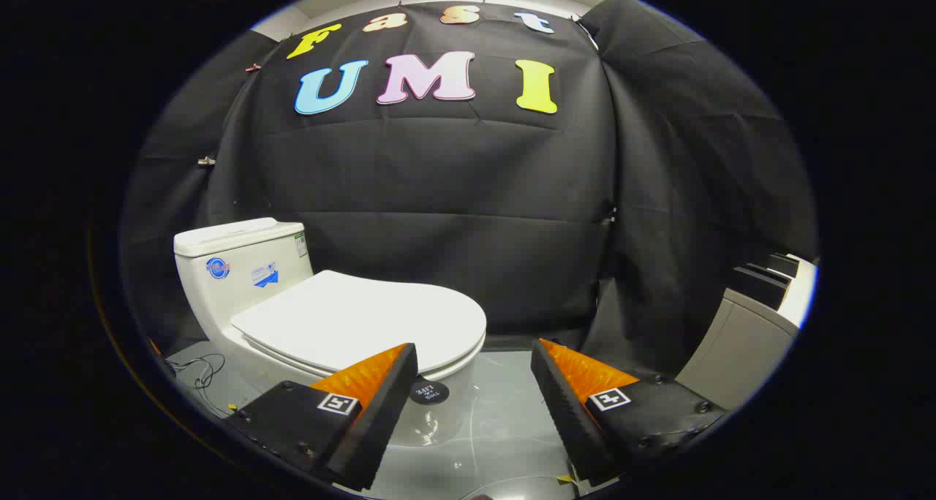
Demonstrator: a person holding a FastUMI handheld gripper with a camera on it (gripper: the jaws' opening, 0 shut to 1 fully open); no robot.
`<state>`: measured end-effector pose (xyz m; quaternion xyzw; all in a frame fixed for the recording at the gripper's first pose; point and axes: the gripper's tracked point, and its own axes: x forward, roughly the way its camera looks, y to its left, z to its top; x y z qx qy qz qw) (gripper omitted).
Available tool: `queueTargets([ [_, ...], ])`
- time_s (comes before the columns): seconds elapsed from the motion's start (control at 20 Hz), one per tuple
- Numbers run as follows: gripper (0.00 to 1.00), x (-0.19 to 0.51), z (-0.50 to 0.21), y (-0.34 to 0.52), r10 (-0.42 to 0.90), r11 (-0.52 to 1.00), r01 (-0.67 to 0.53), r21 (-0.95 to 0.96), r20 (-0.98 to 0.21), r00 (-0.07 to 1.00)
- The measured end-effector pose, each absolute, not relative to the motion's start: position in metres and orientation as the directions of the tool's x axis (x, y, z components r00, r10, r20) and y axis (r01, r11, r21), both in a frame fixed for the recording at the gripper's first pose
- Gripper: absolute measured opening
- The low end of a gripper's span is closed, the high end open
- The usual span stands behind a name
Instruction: Open the toilet lid.
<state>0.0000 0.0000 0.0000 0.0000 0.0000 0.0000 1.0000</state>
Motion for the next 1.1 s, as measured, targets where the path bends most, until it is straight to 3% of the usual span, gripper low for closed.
queueTargets([
  [1.1, 0.98, 0.0, -0.0018, -0.0006, -0.003, 1.0, 0.003, -0.001, -0.008, 1.0],
])
